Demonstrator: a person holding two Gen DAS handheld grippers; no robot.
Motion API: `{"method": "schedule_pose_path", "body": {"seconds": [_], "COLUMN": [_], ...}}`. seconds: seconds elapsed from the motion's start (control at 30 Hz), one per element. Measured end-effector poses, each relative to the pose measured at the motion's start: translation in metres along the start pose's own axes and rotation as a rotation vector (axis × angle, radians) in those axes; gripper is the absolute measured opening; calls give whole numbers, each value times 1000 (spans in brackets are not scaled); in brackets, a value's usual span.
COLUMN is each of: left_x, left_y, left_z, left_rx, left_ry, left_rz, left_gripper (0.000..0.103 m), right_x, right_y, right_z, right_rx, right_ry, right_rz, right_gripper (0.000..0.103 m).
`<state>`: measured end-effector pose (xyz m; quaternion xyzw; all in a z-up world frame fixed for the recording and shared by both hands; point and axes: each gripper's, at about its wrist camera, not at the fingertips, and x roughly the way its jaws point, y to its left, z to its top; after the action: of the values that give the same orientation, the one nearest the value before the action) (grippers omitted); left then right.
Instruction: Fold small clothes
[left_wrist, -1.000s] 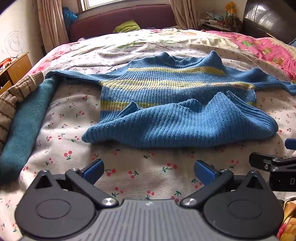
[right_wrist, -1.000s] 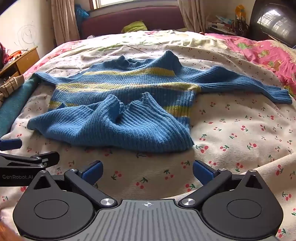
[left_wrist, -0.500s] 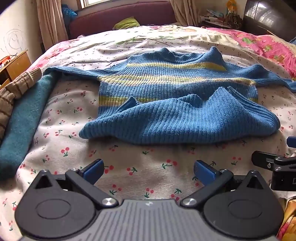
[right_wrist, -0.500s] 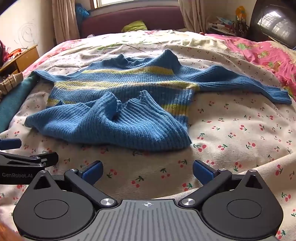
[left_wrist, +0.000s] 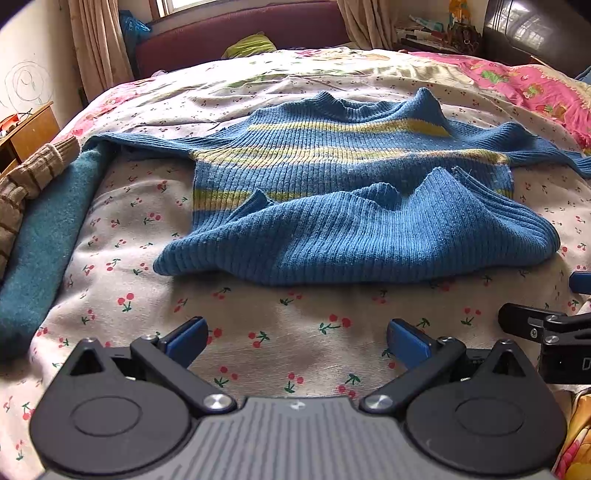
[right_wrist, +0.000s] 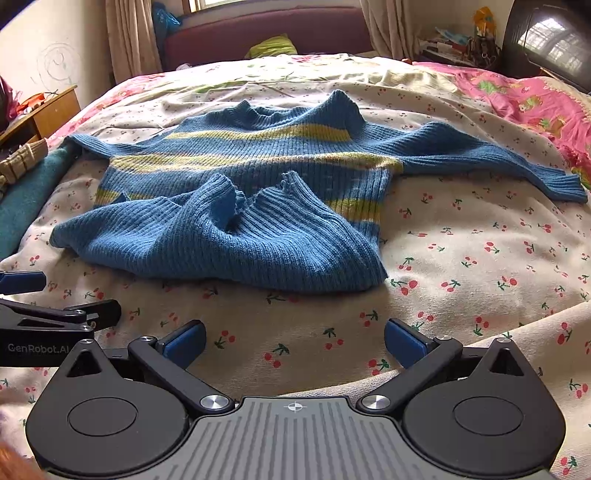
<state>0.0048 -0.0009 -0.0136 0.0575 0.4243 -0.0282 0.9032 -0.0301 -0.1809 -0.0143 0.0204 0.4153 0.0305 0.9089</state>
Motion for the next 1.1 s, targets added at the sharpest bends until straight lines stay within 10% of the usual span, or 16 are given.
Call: {"method": "schedule_pose_path", "body": {"seconds": [1.1], "left_x": [3], "left_y": [-1], "left_z": [0], "left_rx": [-1], "left_ry": [4], "left_rz": [1], "left_gripper": [103], "right_x": [-4], "right_y": [0], "right_z": [0], "right_rx": [9], "right_ry": [-19], "right_rz": [38], "right_gripper": [102]}}
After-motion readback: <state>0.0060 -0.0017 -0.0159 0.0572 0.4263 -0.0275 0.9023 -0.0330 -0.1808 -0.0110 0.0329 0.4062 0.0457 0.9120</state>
